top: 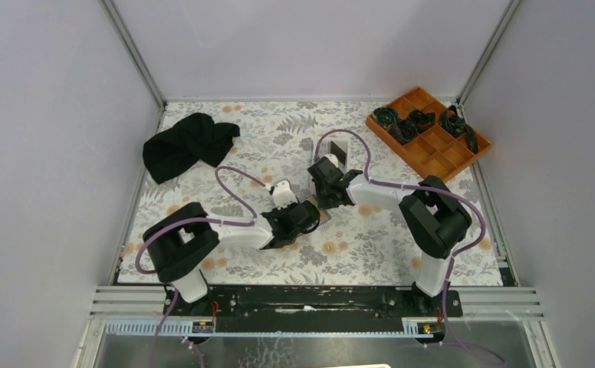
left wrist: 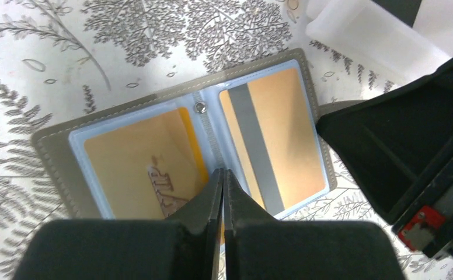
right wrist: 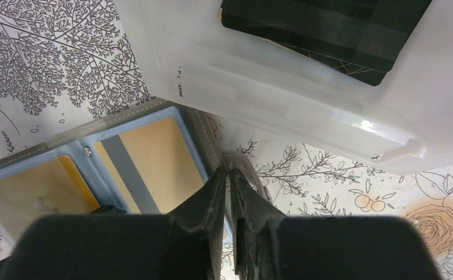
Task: Put the credit cards into the card holder
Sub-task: Insert the credit card into the card holder, then adjust the card holder at the center of the board.
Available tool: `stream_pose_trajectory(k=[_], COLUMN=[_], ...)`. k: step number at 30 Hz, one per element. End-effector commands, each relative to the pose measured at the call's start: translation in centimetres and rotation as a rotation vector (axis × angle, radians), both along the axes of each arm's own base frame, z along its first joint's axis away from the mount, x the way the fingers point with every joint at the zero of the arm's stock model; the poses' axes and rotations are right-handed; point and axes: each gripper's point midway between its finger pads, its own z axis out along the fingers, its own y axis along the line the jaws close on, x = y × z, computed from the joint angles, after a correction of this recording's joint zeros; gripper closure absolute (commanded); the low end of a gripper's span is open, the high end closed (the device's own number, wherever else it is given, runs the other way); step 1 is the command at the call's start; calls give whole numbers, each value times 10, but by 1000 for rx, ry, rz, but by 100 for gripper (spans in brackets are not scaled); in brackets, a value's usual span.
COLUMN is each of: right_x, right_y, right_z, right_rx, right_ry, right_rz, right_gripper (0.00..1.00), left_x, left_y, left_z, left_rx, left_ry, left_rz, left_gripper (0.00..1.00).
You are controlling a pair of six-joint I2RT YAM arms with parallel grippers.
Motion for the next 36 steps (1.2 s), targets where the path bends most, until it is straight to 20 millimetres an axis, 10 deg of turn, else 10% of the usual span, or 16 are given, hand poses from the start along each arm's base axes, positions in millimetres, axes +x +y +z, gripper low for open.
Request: stream_pose_trajectory(k=[1,13,36], right_x=[-17,-24,-45], right_y=[1,-1,6], right_z=[-6,-6,-3], right_rx=[-8,13,2], right_ry=[57,67,59], right_rz=[11,-5,35], right_gripper=[85,85,85], left_x=[-11,-16,-63], left_y=[23,62,104], left_z=[3,36,1], left_rx=[53,78,70], left_ry=[23,-25,122], left_rz=[21,104,174], left_gripper=[95,91,96])
